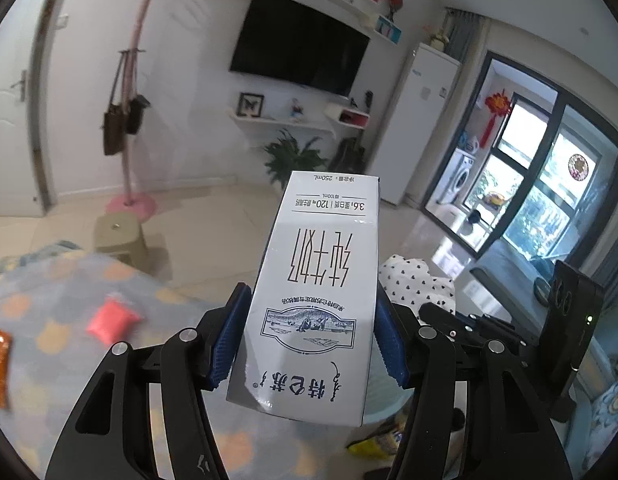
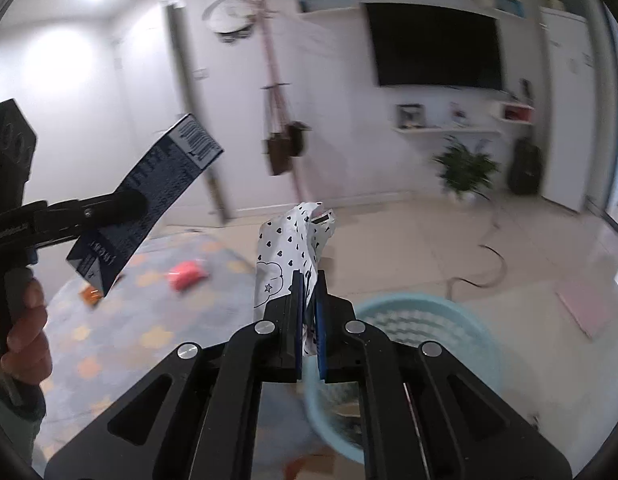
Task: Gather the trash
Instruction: 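Carry carton and tissue pack to the blue basket and open both tools, then move both open tools from the basket back over the table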
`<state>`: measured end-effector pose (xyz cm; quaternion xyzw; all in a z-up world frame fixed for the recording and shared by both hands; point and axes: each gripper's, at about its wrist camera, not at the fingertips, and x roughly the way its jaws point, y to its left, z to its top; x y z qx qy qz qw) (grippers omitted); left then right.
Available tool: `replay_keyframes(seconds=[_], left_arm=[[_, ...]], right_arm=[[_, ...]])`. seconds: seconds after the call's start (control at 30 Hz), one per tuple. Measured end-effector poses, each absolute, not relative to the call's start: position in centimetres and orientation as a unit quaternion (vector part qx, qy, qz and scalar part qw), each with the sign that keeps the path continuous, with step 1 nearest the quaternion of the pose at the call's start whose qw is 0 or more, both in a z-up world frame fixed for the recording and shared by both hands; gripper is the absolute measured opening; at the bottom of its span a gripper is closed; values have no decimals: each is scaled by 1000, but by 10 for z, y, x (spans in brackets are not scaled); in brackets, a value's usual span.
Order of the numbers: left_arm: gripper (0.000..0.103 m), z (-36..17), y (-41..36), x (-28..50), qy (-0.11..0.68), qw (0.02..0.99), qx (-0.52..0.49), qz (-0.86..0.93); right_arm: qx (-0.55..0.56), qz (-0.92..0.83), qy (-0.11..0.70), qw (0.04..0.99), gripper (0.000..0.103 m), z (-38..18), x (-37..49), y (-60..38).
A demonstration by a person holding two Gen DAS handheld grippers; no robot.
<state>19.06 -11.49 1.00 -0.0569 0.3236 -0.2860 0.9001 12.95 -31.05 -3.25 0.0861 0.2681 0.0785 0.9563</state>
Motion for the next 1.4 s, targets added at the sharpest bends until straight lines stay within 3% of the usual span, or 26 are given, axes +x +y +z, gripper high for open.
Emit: replay_keyframes(seconds=[0.27, 0.53, 0.63, 0.73, 0.83, 0.9, 0.93, 1.4], left_arm=[[57, -48, -168, 209, 376, 879, -53, -288], [58, -91, -183, 227, 426, 859, -66, -277], [72, -96, -181, 225, 428, 857, -64, -279], [73, -95, -176, 222, 426, 860, -54, -276], [73, -91, -170, 218, 422, 862, -56, -274], [73, -85, -162, 216, 416, 866, -58, -273], [73, -83, -158, 215, 413, 867, -59, -272], [73, -38, -73, 167, 334, 906, -88, -243]], right_arm=[[142, -1, 331, 933, 4, -86, 147, -361], [118, -51, 364, 923, 4, -106, 157, -367], [131, -42, 383, 913, 6, -115, 162, -370], [132, -37, 398, 907, 7, -123, 164, -371], [142, -39, 397, 906, 16, -124, 165, -372], [142, -40, 390, 909, 39, -119, 163, -368], [139, -42, 386, 911, 43, -117, 161, -367], [81, 45, 324, 941, 49, -61, 149, -282]])
